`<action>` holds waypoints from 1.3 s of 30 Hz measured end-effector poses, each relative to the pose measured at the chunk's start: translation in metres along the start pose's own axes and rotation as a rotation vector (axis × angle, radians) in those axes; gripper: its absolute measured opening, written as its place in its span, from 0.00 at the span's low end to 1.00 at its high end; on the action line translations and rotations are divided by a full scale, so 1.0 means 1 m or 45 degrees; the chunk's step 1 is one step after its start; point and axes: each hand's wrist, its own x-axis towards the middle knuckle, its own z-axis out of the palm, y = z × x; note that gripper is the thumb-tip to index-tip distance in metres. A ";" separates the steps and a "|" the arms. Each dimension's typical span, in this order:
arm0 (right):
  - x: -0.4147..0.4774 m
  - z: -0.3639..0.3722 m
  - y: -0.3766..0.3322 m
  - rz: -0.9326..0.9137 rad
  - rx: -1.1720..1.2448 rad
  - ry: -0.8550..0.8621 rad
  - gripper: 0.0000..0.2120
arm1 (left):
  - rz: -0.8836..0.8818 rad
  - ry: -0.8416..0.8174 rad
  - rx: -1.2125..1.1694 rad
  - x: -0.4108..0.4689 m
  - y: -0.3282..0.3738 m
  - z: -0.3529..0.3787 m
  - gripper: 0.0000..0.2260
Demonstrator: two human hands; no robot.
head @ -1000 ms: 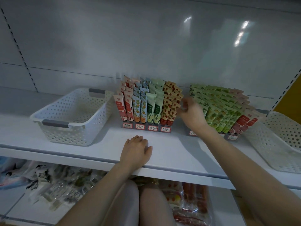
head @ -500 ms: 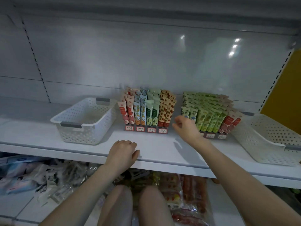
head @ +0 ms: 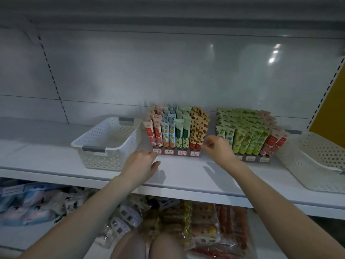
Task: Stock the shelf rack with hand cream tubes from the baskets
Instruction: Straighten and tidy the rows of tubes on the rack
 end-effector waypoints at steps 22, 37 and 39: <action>0.089 0.063 -0.100 -0.372 -0.156 0.000 0.10 | -0.033 -0.045 -0.141 0.114 -0.107 -0.017 0.07; 0.110 0.076 -0.097 -0.349 -0.417 -0.041 0.09 | -0.047 -0.152 -0.397 0.143 -0.102 0.010 0.08; 0.109 0.075 -0.097 -0.349 -0.415 -0.047 0.09 | -0.017 -0.111 -0.400 0.142 -0.104 0.012 0.06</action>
